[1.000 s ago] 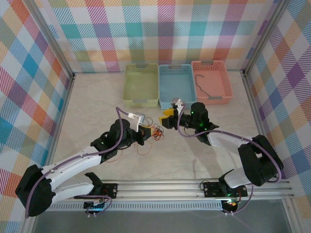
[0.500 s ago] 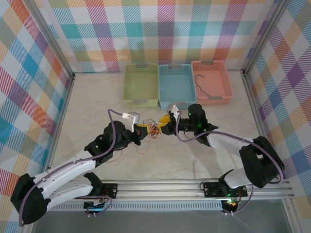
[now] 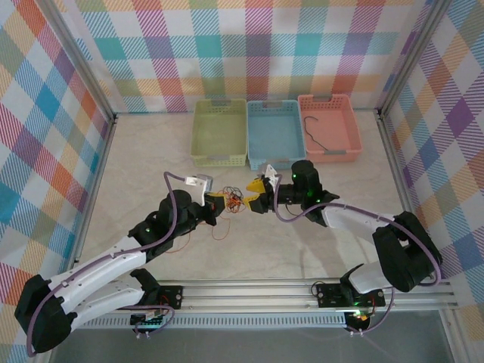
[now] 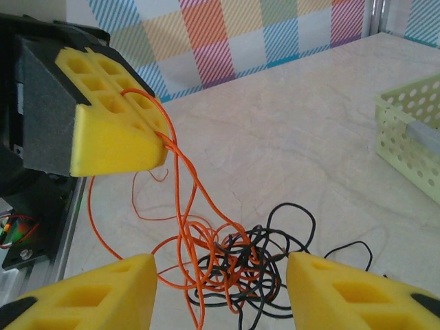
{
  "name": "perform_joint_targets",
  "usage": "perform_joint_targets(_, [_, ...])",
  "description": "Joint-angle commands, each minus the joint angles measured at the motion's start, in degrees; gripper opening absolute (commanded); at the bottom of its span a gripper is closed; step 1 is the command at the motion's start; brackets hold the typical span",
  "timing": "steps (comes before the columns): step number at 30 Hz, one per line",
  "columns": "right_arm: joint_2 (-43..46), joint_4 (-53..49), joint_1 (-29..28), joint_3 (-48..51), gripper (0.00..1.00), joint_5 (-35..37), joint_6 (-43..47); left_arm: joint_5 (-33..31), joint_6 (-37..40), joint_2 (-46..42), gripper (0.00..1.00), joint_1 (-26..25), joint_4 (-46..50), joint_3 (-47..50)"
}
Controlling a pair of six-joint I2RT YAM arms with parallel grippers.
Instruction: Untangle the cables
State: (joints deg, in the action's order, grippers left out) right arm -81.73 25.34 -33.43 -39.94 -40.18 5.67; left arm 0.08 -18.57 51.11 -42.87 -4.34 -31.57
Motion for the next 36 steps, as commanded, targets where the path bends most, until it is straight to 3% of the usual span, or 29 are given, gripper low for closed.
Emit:
perform_joint_targets(1, [-1.85,-2.60,-0.66,-2.62,0.54,-2.27,2.74,-1.07,0.70,-1.30,0.00,0.39,0.12,0.62])
perform_joint_targets(14, [-6.36,-5.88,-2.33,-5.47,0.52,-0.79,4.17,-0.87,0.69,-1.12,0.00,0.38,0.30,0.55])
perform_joint_targets(16, [-7.06,-6.70,-2.36,-6.11,0.48,-0.59,4.39,-0.80,0.65,-1.19,0.00,0.36,0.43,0.46])
perform_joint_targets(22, [-7.28,-7.59,-2.52,-6.55,0.14,0.42,4.72,-1.88,0.68,-1.56,0.00,0.34,1.23,0.38])
perform_joint_targets(26, [-5.04,-6.09,-2.52,-4.90,0.00,5.04,4.46,-3.73,0.22,-1.37,0.00,0.36,2.00,0.20])
perform_joint_targets(36, [3.74,1.63,-2.43,2.73,0.00,23.11,2.50,-13.16,-1.96,-0.17,0.00,0.33,6.86,-1.47])
